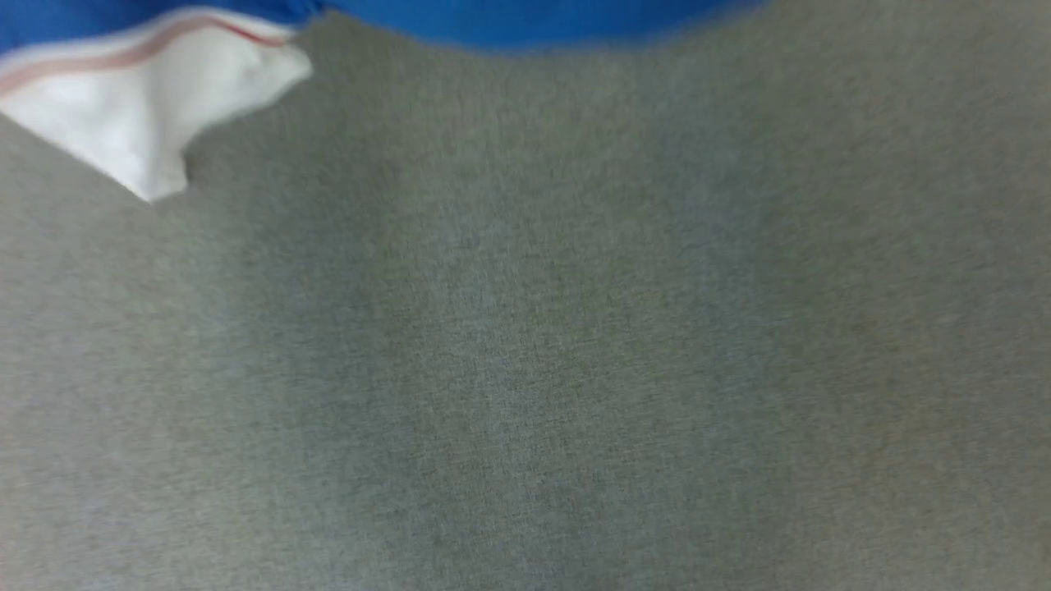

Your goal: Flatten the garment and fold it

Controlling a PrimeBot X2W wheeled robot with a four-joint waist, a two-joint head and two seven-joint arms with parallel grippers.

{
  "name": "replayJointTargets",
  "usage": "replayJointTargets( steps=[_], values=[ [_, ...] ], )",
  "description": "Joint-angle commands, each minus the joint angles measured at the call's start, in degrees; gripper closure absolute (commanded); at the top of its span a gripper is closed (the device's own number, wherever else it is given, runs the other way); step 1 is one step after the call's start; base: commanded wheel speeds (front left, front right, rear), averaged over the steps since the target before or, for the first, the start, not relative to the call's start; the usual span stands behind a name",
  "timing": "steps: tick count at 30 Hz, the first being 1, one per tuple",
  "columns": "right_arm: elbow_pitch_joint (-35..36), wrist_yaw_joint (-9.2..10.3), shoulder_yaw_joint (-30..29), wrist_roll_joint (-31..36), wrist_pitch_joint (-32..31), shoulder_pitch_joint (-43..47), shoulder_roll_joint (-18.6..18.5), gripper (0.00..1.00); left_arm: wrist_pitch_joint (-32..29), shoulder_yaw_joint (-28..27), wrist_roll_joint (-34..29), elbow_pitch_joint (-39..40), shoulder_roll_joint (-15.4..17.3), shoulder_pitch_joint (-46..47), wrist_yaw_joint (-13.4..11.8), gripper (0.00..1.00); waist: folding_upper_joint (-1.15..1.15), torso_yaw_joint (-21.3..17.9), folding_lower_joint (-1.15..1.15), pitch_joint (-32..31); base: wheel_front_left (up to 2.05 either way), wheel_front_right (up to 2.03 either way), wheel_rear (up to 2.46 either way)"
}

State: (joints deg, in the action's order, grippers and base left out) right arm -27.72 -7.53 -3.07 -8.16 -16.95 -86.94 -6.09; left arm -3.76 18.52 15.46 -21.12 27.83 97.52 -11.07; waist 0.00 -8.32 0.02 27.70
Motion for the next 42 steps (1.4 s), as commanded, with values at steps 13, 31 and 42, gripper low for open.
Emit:
replayJointTargets(
  steps=[13, 31, 42],
  values=[
    [-1.95, 0.04, 4.08, 0.07, 6.43, -2.12, -3.82, 1.0, 10.96, -0.3, 1.18, -2.18, -1.77, 3.03, 2.37, 1.0, 0.0, 1.99, -0.02, 14.56, 0.0, 0.0, 0.0],
    [25.24, 0.04, 8.21, -17.54, 4.99, 30.37, -14.4, 1.0, 13.72, -3.45, 9.74, 27.96, 5.17, -41.86, 1.13, 1.0, 0.0, 6.28, -0.02, 6.31, 0.0, 0.0, 0.0],
    [40.47, 0.04, 0.37, -19.99, 2.01, 61.52, -10.55, 1.0, 9.36, -5.6, 11.71, 44.49, 11.54, -80.45, -6.9, 1.0, 0.0, 6.2, -0.02, -2.48, 0.0, 0.0, 0.0]
  ],
)
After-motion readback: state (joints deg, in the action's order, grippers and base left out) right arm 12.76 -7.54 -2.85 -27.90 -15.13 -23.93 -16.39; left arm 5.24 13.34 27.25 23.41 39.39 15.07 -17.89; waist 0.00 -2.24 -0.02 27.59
